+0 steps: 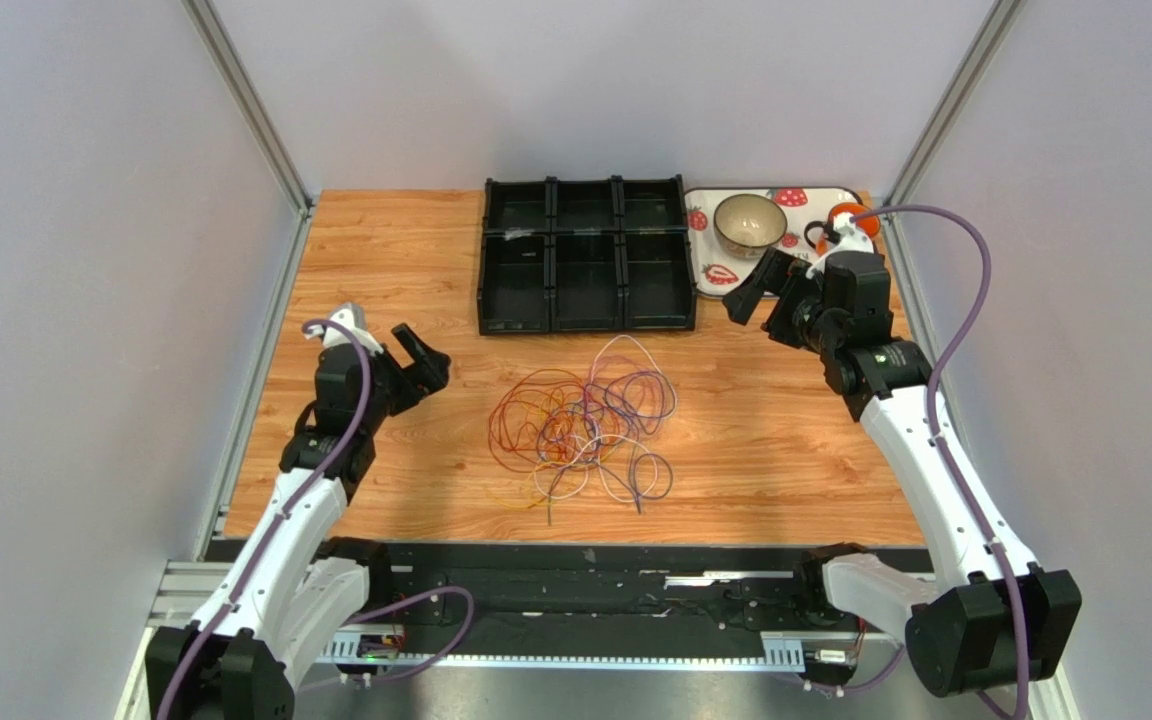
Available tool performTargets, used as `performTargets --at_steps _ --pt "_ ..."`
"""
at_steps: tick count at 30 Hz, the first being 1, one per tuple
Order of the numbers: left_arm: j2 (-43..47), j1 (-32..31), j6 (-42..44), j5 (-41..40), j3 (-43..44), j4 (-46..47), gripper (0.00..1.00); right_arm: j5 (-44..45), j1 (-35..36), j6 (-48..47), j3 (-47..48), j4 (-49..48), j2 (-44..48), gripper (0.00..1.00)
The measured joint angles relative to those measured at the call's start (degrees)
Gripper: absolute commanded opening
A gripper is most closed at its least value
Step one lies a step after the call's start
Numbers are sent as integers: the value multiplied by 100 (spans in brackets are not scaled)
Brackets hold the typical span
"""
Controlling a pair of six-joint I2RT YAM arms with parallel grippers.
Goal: Untangle the cables
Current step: Untie the cable.
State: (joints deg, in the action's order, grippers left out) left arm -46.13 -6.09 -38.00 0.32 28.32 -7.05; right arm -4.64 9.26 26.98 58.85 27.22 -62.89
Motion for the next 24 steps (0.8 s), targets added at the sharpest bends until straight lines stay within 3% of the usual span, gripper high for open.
performTargets --at_steps 11,16,20,24 --pt "-306 -404 188 -579 83 -367 99 -219 0 85 -420 35 -17 99" --pt "-496 -518 251 -750 83 -363 91 -302 7 262 -1071 -179 39 97" --pt "-638 -1364 334 -1200 203 -612 90 -201 195 369 -1207 -68 20 97" --pt "-1034 -2520 358 -1720 697 -979 84 114 986 367 -1110 98 -153 97"
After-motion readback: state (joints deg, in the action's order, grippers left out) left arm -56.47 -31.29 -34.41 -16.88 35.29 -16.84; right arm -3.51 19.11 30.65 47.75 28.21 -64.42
